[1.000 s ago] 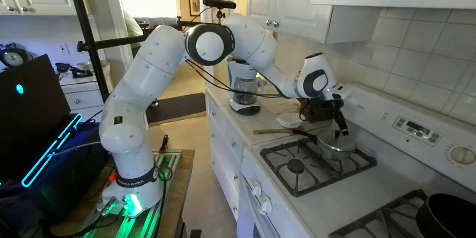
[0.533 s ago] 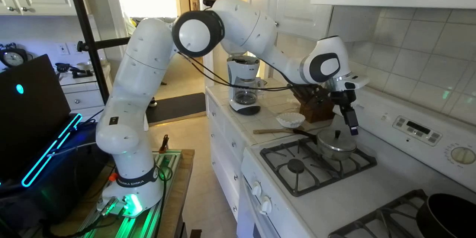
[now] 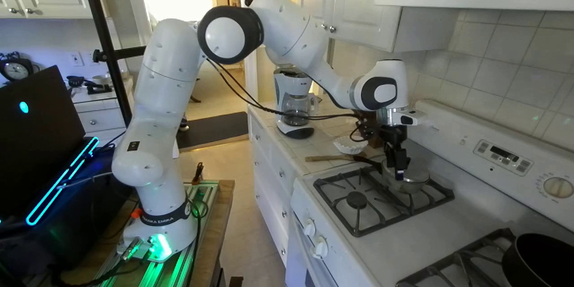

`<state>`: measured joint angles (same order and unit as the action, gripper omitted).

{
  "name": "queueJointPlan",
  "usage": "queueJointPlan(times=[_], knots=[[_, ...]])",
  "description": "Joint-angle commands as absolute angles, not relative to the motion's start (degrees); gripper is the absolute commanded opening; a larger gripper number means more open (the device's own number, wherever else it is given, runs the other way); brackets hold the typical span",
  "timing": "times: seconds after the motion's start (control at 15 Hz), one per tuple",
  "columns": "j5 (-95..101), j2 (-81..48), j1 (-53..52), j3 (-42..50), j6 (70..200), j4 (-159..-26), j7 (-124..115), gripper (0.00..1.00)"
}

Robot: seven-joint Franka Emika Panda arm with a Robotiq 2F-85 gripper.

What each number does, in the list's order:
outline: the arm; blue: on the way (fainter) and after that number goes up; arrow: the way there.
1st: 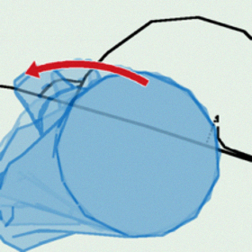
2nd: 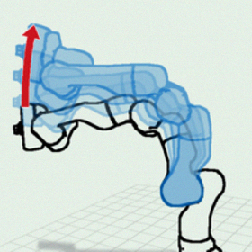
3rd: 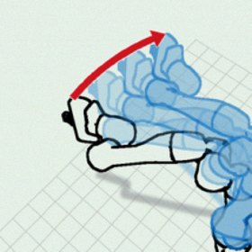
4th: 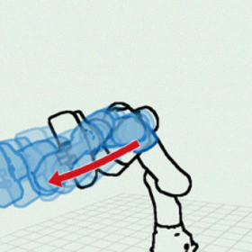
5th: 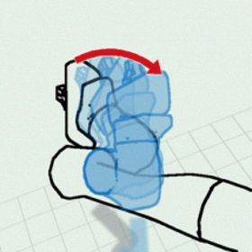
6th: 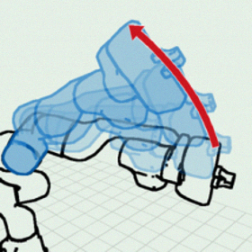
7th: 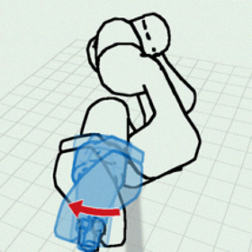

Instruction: Remove the bowl from the plate and replace it with a lid

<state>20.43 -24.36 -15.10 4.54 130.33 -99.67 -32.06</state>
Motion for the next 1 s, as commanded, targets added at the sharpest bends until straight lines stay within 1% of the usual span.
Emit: queueJointPlan(times=[0.0, 0.4, 0.93], knots=[[19.43, -17.72, -13.89, 2.40, 134.39, -109.04, -29.23, 1.00], [14.30, -5.49, -10.27, 0.07, 134.92, -121.43, -22.73, 1.00], [6.02, 11.13, -6.81, -1.87, 133.10, -136.84, -20.79, 1.00]])
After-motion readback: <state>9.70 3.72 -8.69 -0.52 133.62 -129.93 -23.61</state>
